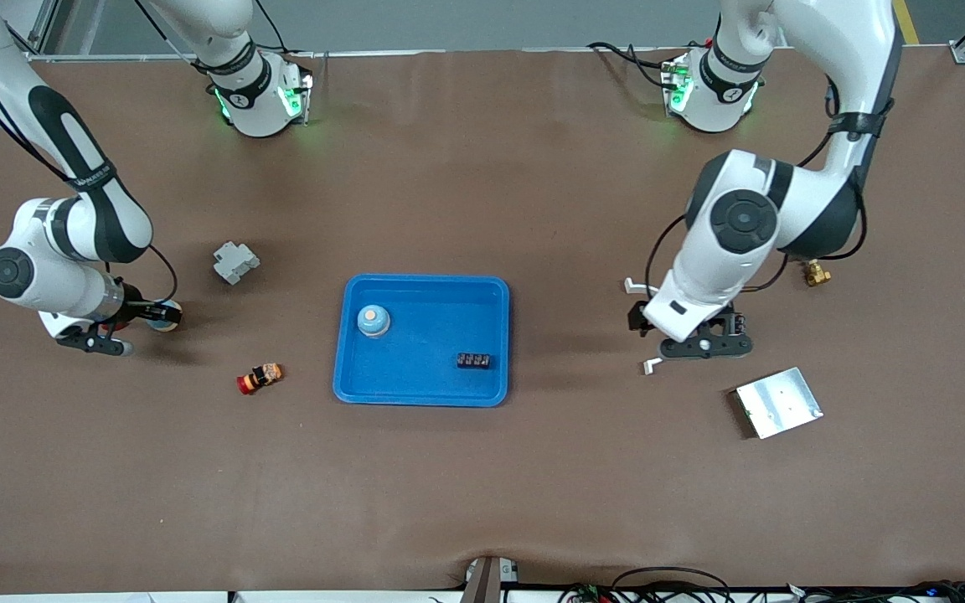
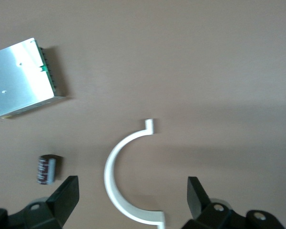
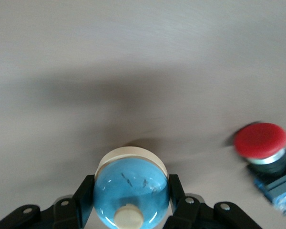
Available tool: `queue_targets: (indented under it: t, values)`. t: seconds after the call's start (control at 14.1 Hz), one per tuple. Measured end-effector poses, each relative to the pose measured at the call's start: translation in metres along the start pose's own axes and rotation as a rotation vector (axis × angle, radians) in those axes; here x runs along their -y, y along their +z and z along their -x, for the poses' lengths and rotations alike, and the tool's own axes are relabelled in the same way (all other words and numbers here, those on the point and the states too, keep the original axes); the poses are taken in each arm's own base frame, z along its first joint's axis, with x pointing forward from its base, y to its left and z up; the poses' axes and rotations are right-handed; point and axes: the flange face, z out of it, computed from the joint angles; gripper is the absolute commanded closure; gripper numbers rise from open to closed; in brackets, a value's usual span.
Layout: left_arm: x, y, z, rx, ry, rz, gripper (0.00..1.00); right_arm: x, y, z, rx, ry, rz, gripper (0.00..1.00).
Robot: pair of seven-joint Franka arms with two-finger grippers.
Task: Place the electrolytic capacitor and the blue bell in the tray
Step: 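Carry the bell toward the tray while the left gripper reaches the second capacitor, then lower the bell into the tray with the right gripper while the left gripper descends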
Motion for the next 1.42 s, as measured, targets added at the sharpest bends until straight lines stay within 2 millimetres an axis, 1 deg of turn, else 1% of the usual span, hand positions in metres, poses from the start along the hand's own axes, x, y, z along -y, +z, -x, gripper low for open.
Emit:
queue_targets:
  t: [0.14, 0.21, 0.28, 0.42, 0.5, 0.64, 0.71, 0.85, 0.92, 0.99, 1.13, 1.2, 1.42]
  values:
    - [0.033, 0.013, 0.003, -0.007, 0.017, 0.004, 0.00, 0.049, -0.049, -0.013, 0.020, -0.029, 0.010, 1.00]
    - [0.050, 0.021, 0.004, -0.013, 0.023, 0.006, 0.00, 0.076, -0.071, -0.015, 0.015, -0.052, 0.011, 1.00]
    - [0.070, 0.029, 0.006, -0.023, 0.029, 0.009, 0.00, 0.105, -0.088, -0.015, 0.000, -0.066, 0.012, 1.00]
    - [0.107, 0.042, 0.009, -0.037, 0.032, 0.011, 0.00, 0.165, -0.109, -0.010, -0.038, -0.072, 0.006, 1.00]
    - [0.120, 0.048, 0.011, -0.040, 0.031, 0.011, 0.00, 0.197, -0.118, -0.006, -0.053, -0.078, -0.011, 1.00]
    - [0.131, 0.058, 0.017, -0.046, 0.037, 0.013, 0.00, 0.258, -0.131, 0.000, -0.070, -0.093, -0.054, 1.00]
    - [0.137, 0.063, 0.019, -0.047, 0.044, 0.013, 0.00, 0.283, -0.129, 0.002, -0.069, -0.088, -0.070, 1.00]
    - [0.152, 0.072, 0.025, -0.053, 0.046, 0.014, 0.00, 0.328, -0.119, -0.001, -0.063, -0.072, -0.103, 1.00]
    - [0.158, 0.077, 0.028, -0.058, 0.042, 0.015, 0.00, 0.346, -0.113, -0.002, -0.059, -0.069, -0.117, 1.00]
    - [0.163, 0.083, 0.032, -0.062, 0.037, 0.016, 0.00, 0.360, -0.106, -0.004, -0.050, -0.063, -0.126, 1.00]
    - [0.169, 0.096, 0.039, -0.070, 0.027, 0.020, 0.00, 0.376, -0.090, -0.005, -0.035, -0.041, -0.136, 1.00]
    - [0.170, 0.103, 0.041, -0.074, 0.025, 0.021, 0.00, 0.381, -0.083, -0.006, -0.036, -0.031, -0.137, 1.00]
    - [0.168, 0.123, 0.043, -0.080, 0.024, 0.026, 0.00, 0.387, -0.069, -0.011, -0.059, -0.022, -0.127, 1.00]
